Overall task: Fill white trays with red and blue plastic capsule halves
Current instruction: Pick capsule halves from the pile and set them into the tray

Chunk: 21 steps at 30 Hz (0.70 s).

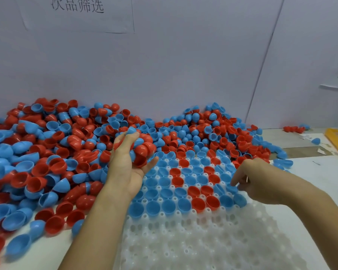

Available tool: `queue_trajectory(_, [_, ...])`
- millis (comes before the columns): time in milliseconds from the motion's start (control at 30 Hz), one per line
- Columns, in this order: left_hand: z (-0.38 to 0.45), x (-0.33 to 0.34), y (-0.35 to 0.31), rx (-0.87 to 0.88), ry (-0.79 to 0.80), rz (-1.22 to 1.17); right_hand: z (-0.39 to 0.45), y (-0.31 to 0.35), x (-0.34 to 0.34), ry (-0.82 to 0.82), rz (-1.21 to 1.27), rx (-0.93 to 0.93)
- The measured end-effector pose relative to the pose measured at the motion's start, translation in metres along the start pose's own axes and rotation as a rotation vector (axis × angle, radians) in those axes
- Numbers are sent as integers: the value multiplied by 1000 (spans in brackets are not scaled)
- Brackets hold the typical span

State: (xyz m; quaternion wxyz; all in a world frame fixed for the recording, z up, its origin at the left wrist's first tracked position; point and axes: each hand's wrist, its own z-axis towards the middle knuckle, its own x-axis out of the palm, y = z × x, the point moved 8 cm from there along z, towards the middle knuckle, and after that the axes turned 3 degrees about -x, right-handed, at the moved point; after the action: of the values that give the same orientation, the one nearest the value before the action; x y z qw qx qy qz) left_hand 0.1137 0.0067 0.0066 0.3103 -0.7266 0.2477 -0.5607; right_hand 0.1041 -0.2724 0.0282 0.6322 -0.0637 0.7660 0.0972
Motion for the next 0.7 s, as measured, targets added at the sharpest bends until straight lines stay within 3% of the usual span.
queue_trajectory(100, [-2,2,2,-43,20,-63,6,27,-29,-151,52,-79])
queue_trajectory(233, [-3,4,2,-63,29,-102,15,97,-58,-352,369,-276])
queue_trajectory(400, [-3,9,-1,-63,102,-141,38,167,-55,-421,593,-385])
queue_trajectory(567, [0,9,-1,-79,146,-147,50,160,-43,-471,880,-387])
queue_trajectory(700, [-1,11,3,-87,148,-137,51,141,-40,-563,919,-323])
